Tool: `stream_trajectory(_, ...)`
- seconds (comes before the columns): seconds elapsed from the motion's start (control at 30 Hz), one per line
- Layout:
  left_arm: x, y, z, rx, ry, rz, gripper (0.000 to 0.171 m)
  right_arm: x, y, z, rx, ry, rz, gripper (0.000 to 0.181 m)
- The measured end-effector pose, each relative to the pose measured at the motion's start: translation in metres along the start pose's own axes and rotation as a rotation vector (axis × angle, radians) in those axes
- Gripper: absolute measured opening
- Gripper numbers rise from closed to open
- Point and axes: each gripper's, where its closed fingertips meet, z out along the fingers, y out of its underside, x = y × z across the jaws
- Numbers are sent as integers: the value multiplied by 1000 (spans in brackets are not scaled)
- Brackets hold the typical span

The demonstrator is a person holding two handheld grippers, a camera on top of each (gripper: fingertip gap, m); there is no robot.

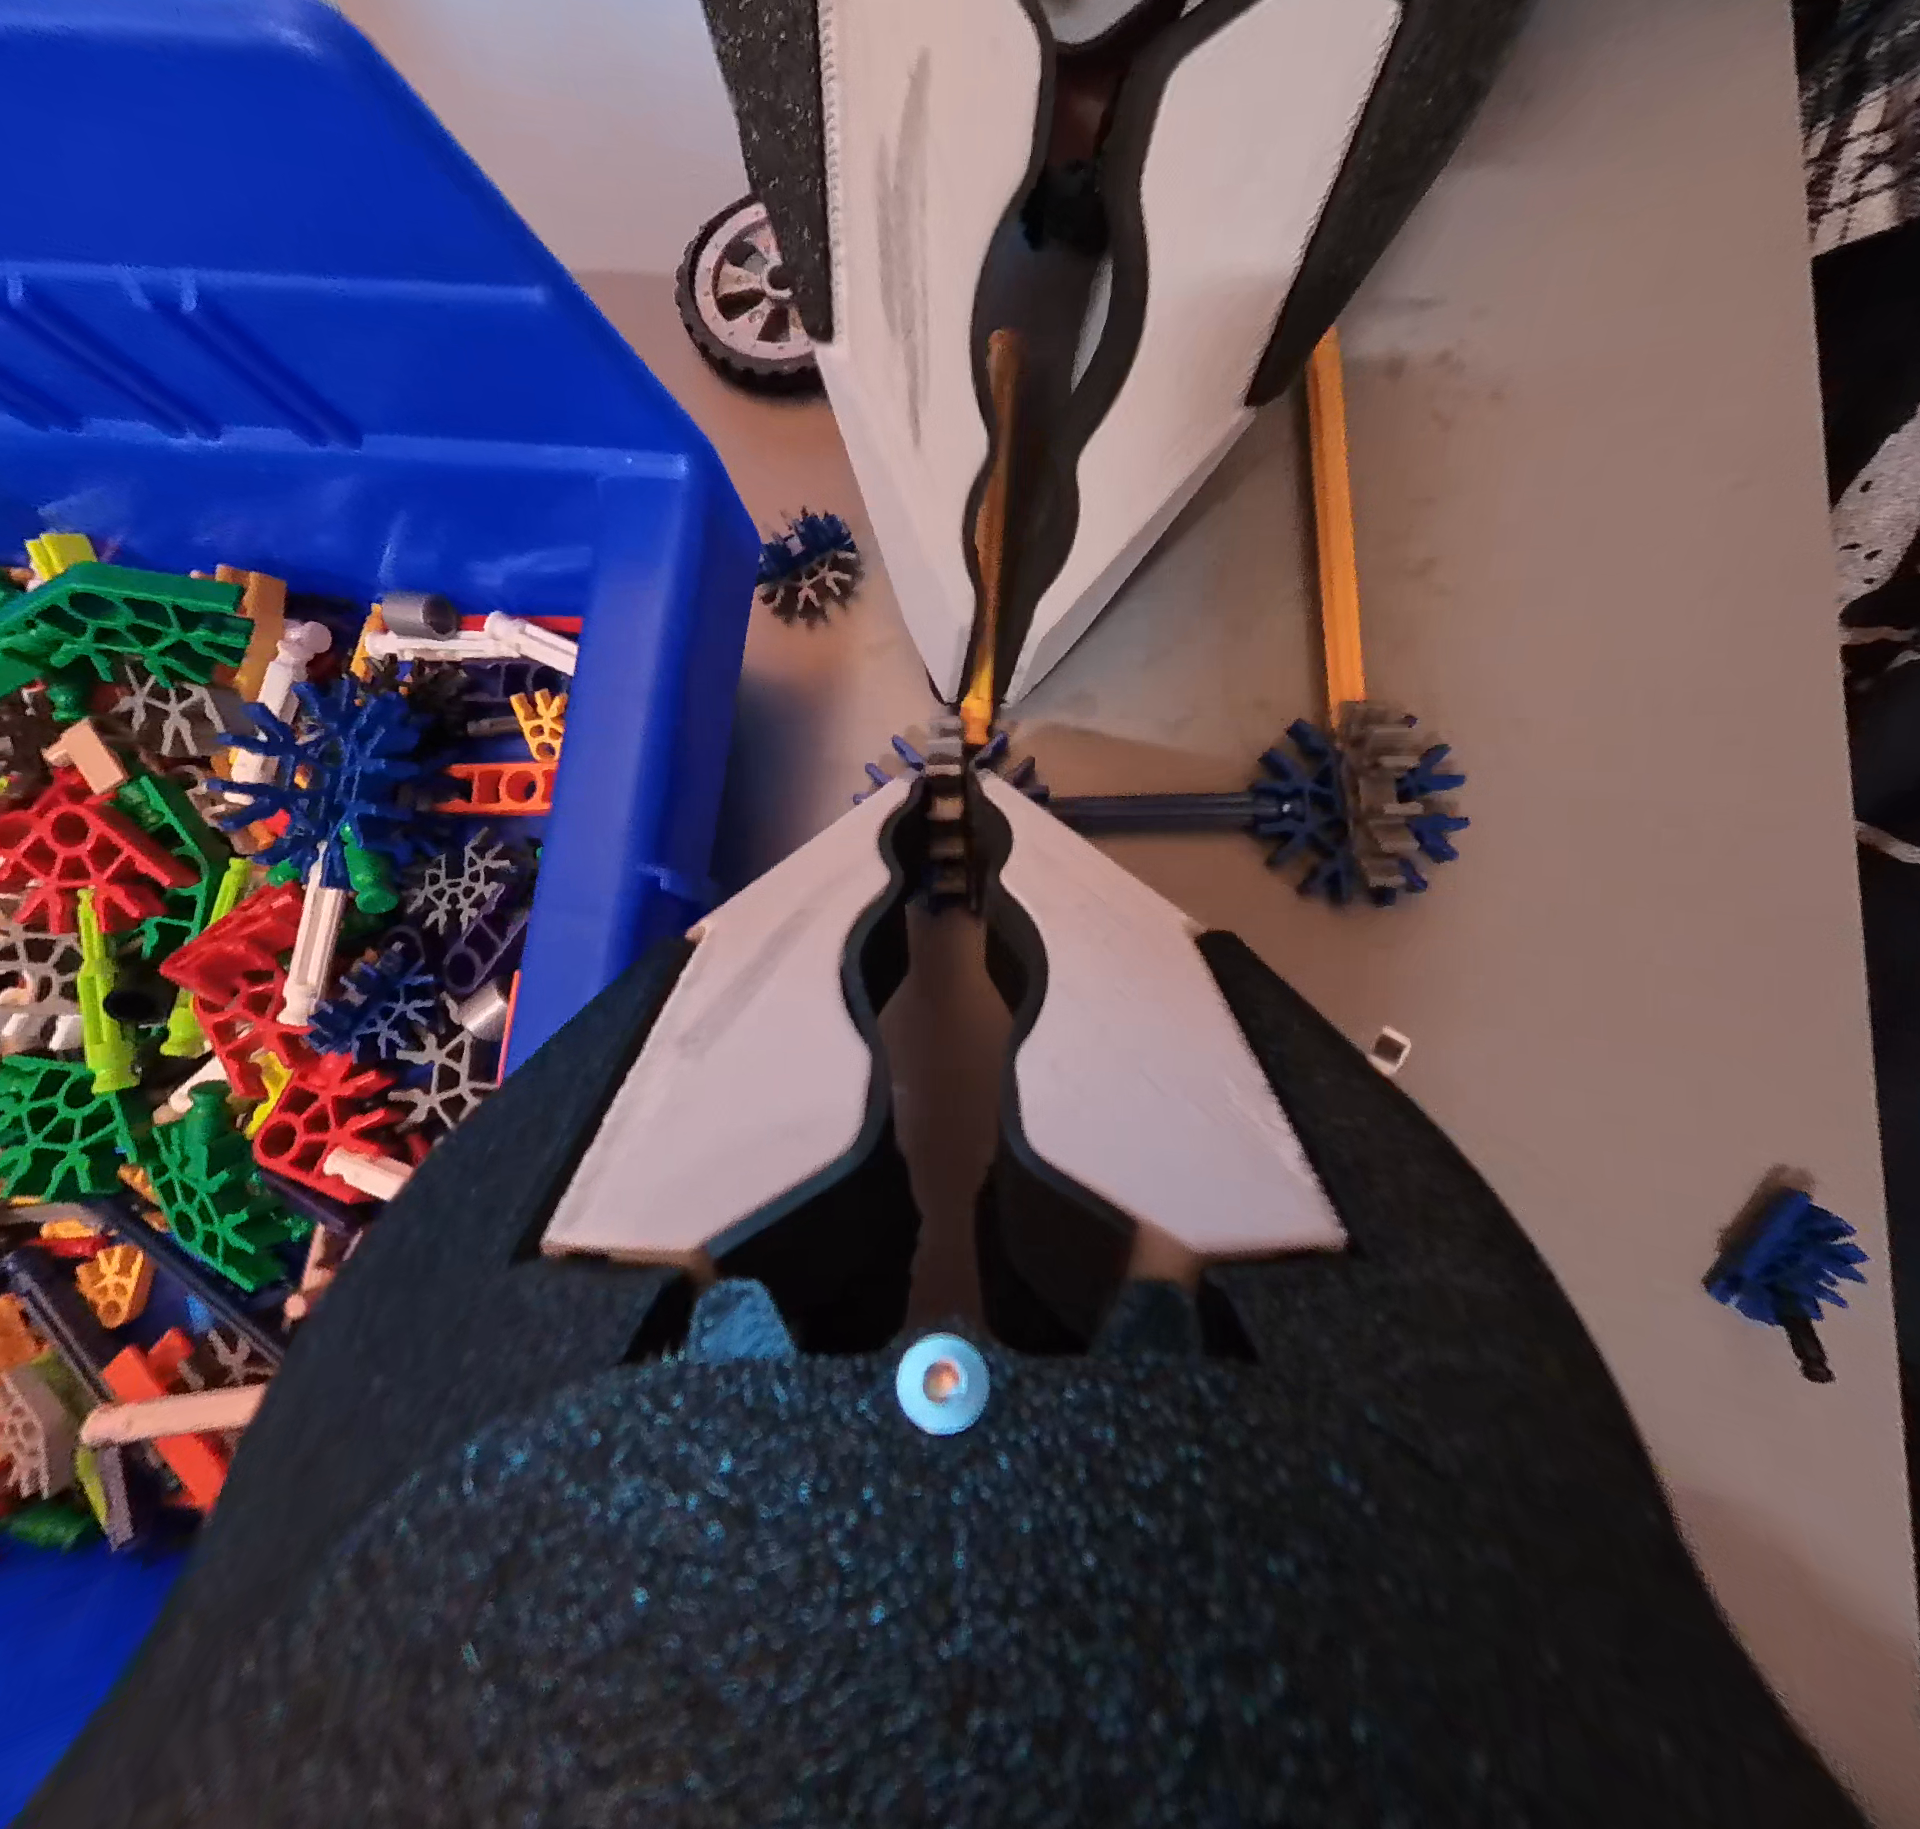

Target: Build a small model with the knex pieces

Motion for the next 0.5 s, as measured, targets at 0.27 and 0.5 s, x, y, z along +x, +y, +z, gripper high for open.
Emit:
stream_trajectory(0.27,1,-1,0,-4,32,14,4,1,0,1,-4,24,-82,4)
stream_trajectory(0.5,1,-1,1,-2,56,12,4,1,-1,2,-10,33,-132,3)
